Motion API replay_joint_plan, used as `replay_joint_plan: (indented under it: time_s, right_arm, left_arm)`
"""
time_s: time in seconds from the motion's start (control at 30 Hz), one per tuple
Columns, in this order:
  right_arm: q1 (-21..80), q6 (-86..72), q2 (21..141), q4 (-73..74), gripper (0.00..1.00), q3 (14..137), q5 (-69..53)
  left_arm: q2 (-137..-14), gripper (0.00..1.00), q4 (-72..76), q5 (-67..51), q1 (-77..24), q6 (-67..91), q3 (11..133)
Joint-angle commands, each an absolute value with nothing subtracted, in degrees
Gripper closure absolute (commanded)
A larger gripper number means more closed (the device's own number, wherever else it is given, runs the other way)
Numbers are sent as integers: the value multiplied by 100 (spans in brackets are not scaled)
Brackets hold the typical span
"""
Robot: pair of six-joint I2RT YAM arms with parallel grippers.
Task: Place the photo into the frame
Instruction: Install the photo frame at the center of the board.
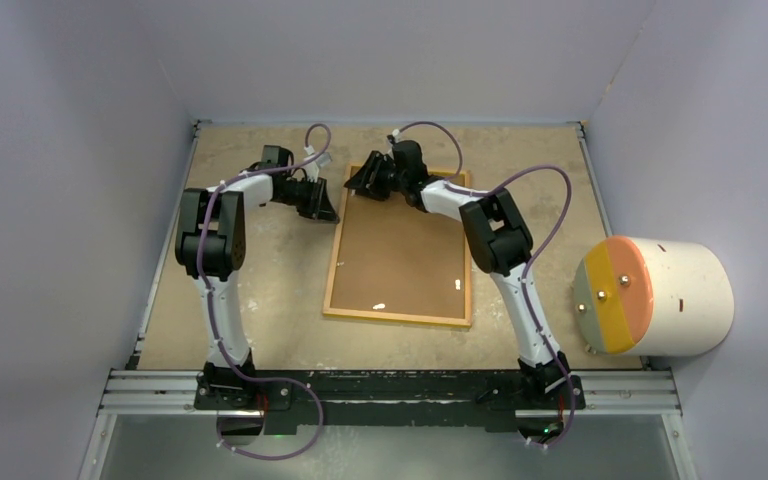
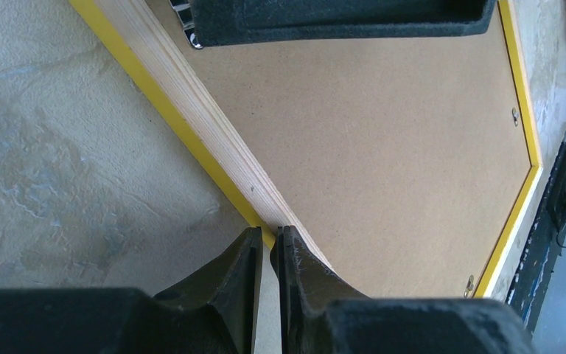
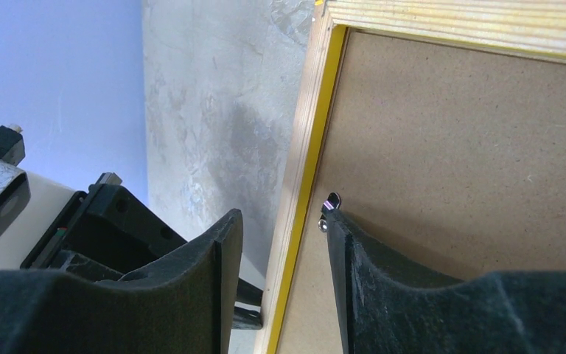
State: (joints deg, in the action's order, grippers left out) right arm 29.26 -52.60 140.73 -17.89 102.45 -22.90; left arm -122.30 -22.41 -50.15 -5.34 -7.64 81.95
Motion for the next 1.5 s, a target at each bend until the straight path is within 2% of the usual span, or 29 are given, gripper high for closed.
replay_joint_plan:
  time_s: [0.0,0.93,1.47]
  right_arm:
    - [2973,-5243,14338,-1520,51,10372,-2007]
    - [3041,-5222,14666,-1538,62,10866,-3271]
    - [3173,-5572,14598,-1786,60,10881,-3778]
  left_arm:
    - [-12375,84,-2371,-4975,-659,-1035,8033]
    - [-12410,85,-2465,-4909,-661,-1178,8044]
    - [-12319,85,-2441,-4754,-664,-1241,8059]
